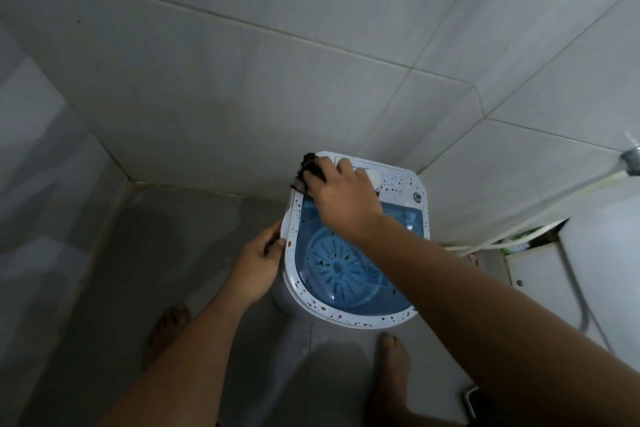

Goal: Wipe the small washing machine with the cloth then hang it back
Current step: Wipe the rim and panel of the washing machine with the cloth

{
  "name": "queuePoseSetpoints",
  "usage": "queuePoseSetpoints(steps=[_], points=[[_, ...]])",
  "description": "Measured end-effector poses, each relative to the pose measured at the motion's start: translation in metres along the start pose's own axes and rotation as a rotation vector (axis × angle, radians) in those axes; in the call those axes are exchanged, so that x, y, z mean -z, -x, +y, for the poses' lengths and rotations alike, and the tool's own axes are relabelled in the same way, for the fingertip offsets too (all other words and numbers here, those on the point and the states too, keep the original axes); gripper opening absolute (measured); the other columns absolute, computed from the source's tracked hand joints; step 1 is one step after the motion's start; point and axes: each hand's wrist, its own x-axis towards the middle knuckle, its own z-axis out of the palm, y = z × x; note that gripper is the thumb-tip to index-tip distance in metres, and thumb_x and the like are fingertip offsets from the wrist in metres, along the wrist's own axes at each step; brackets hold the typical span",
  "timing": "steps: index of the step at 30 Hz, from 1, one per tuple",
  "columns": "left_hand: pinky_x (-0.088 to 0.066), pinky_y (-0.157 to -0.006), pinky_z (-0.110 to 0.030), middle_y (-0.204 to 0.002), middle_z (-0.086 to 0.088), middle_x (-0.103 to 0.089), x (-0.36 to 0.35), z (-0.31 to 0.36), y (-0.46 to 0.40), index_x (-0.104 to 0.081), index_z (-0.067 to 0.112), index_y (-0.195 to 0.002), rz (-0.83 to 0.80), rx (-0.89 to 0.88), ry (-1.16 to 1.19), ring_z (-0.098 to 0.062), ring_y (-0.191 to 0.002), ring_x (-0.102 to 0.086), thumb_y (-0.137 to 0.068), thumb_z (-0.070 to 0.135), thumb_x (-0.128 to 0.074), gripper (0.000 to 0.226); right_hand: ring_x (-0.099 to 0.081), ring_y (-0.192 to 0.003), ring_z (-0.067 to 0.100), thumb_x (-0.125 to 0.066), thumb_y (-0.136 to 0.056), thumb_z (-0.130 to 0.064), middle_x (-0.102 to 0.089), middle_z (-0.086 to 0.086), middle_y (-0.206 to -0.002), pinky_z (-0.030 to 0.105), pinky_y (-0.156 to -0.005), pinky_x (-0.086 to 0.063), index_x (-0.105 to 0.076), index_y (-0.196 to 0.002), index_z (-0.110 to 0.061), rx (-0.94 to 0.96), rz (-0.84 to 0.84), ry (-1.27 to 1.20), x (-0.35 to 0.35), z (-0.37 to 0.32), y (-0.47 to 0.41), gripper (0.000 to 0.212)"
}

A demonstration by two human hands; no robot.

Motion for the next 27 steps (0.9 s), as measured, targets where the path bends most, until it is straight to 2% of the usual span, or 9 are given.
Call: queuePoseSetpoints(steps=[3,5,10,11,15,20,21,25,27], points=[[-0.047,-0.106,-0.041,-0.125,0.017,-0.066,0.000,0.000,-0.001,-0.053,0.047,-0.133,-0.005,0.009,-0.003,-0.008,-0.116,-0.062,-0.102,0.019,-0.047,0.043,-0.051,-0.113,0.037,-0.056,-0.097,-0.023,-0.047,0.016,-0.140,0.048,-0.087,-0.048,-0.053,-0.137,-0.017,-0.253,-0.047,0.000,0.004,0.036,-0.016,0.041],[-0.047,-0.106,-0.041,-0.123,0.019,-0.066,0.000,-0.001,-0.002,-0.054,0.051,-0.128,-0.006,0.013,0.003,-0.008,-0.116,-0.062,-0.101,0.020,-0.048,0.042,-0.051,-0.112,0.037,-0.054,-0.098,-0.022,-0.047,0.017,-0.139,0.048,-0.088,-0.049,-0.054,-0.137,-0.015,-0.327,-0.072,0.009,0.008,0.041,-0.020,0.040],[-0.046,-0.106,-0.041,-0.120,0.022,-0.066,0.001,0.000,-0.005,-0.057,0.044,-0.126,0.006,0.022,0.029,-0.006,-0.115,-0.062,-0.101,0.018,-0.049,0.038,-0.051,-0.116,0.038,-0.059,-0.090,-0.020,-0.045,0.016,-0.147,0.050,-0.089,-0.048,-0.053,-0.141,-0.016,0.198,-0.034,0.102,0.011,0.013,0.005,0.051],[-0.046,-0.106,-0.042,-0.121,0.020,-0.066,0.002,0.000,-0.005,-0.057,0.043,-0.129,-0.001,0.024,0.027,-0.007,-0.116,-0.062,-0.100,0.019,-0.049,0.038,-0.051,-0.117,0.037,-0.058,-0.091,-0.020,-0.044,0.015,-0.148,0.050,-0.090,-0.048,-0.053,-0.141,-0.017,0.193,-0.048,0.121,0.013,0.020,0.001,0.050],[-0.046,-0.107,-0.044,-0.127,0.017,-0.066,0.004,-0.004,-0.006,-0.056,0.042,-0.133,-0.009,0.036,0.021,-0.009,-0.119,-0.060,-0.100,0.023,-0.051,0.039,-0.047,-0.119,0.036,-0.054,-0.097,-0.020,-0.044,0.013,-0.144,0.050,-0.094,-0.045,-0.054,-0.139,-0.017,-0.161,-0.079,0.111,0.024,0.043,-0.028,0.042],[-0.045,-0.107,-0.042,-0.120,0.022,-0.065,0.002,-0.001,-0.006,-0.057,0.041,-0.128,-0.002,0.009,0.039,-0.004,-0.115,-0.060,-0.101,0.016,-0.049,0.038,-0.053,-0.111,0.035,-0.063,-0.089,-0.021,-0.048,0.012,-0.147,0.047,-0.084,-0.048,-0.059,-0.137,-0.021,0.284,-0.056,0.082,0.012,0.018,-0.001,0.048],[-0.045,-0.107,-0.041,-0.119,0.023,-0.065,0.002,0.000,-0.006,-0.057,0.043,-0.126,-0.004,0.011,0.039,-0.002,-0.114,-0.060,-0.101,0.016,-0.049,0.038,-0.053,-0.112,0.035,-0.063,-0.090,-0.022,-0.048,0.011,-0.147,0.046,-0.084,-0.048,-0.058,-0.138,-0.022,0.256,-0.049,0.078,0.012,0.027,-0.006,0.048],[-0.046,-0.106,-0.043,-0.121,0.021,-0.064,0.000,0.001,-0.003,-0.055,0.053,-0.118,-0.002,0.006,0.033,-0.010,-0.120,-0.060,-0.101,0.019,-0.049,0.039,-0.046,-0.120,0.036,-0.054,-0.096,-0.019,-0.044,0.010,-0.145,0.047,-0.090,-0.043,-0.054,-0.140,-0.020,-0.197,-0.151,0.029,0.022,0.050,-0.036,0.043],[-0.046,-0.106,-0.044,-0.119,0.022,-0.064,0.000,0.001,-0.003,-0.054,0.053,-0.118,-0.002,0.009,0.029,-0.012,-0.120,-0.059,-0.101,0.018,-0.048,0.039,-0.047,-0.119,0.037,-0.056,-0.094,-0.018,-0.043,0.012,-0.146,0.048,-0.090,-0.044,-0.052,-0.140,-0.018,-0.224,-0.129,0.018,0.022,0.040,-0.036,0.046]])
